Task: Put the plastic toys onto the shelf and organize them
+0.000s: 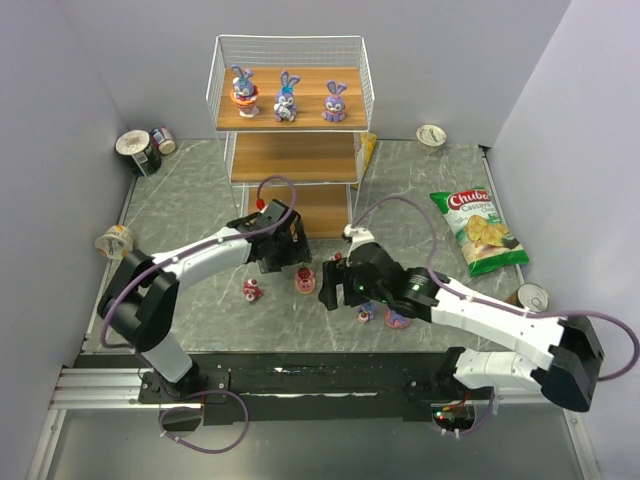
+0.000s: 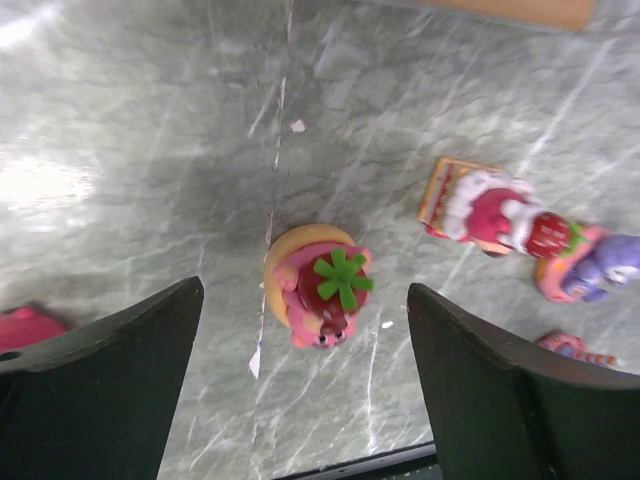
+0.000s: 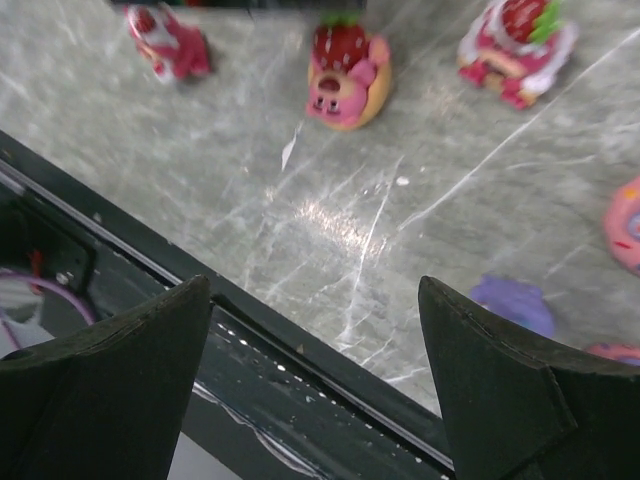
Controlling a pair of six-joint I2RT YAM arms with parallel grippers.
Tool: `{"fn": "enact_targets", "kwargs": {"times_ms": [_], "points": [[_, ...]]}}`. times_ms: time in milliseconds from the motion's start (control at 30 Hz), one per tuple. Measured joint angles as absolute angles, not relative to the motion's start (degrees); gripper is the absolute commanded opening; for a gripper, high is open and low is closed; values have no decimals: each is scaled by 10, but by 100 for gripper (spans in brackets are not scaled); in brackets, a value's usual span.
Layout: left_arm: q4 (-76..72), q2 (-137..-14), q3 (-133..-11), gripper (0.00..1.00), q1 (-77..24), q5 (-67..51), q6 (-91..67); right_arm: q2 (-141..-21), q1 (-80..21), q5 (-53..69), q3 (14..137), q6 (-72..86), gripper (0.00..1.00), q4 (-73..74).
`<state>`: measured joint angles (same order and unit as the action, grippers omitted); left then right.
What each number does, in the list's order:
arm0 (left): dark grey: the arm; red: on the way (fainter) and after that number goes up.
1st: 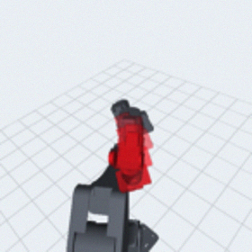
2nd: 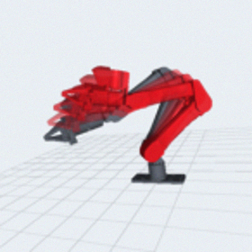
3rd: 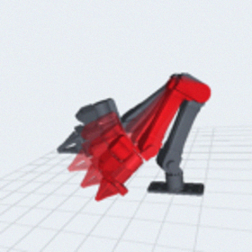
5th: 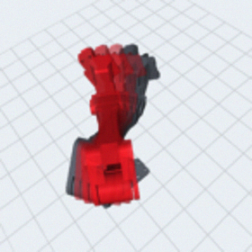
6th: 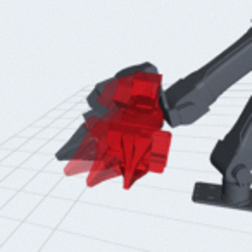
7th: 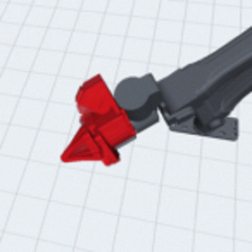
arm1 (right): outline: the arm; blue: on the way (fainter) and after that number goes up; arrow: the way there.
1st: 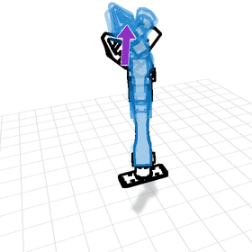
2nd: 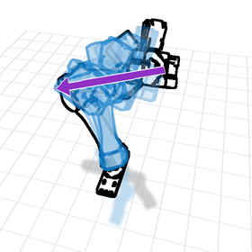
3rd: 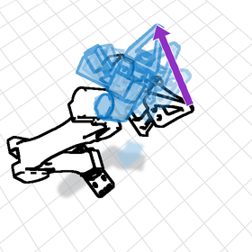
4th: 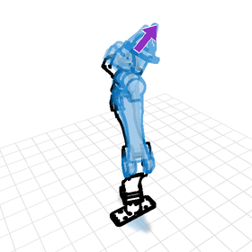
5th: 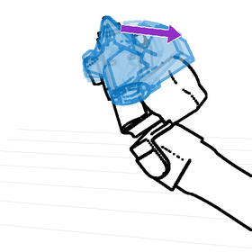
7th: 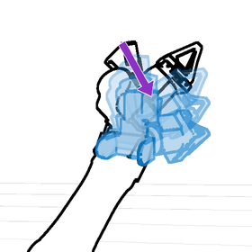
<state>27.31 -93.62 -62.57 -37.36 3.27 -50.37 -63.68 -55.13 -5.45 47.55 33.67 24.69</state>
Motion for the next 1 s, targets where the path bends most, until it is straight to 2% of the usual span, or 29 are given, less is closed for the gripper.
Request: {"fn": "enact_targets", "kwargs": {"times_ms": [200,500,633,833,1000], "points": [[293,-837,-607,94,-347,41,-475,-733,-596,-81,497,340,90,223],[336,-516,-561,100,-305,68,-424,-892,-617,-144,550,338,90,160],[341,-430,-549,97,-305,87,-388,-942,-618,-174,559,330,90,126],[347,-365,-510,96,-305,113,-340,-1002,-618,-210,566,311,88,83],[347,-368,-503,96,-306,114,-325,-1035,-618,-234,574,306,82,65]]}}
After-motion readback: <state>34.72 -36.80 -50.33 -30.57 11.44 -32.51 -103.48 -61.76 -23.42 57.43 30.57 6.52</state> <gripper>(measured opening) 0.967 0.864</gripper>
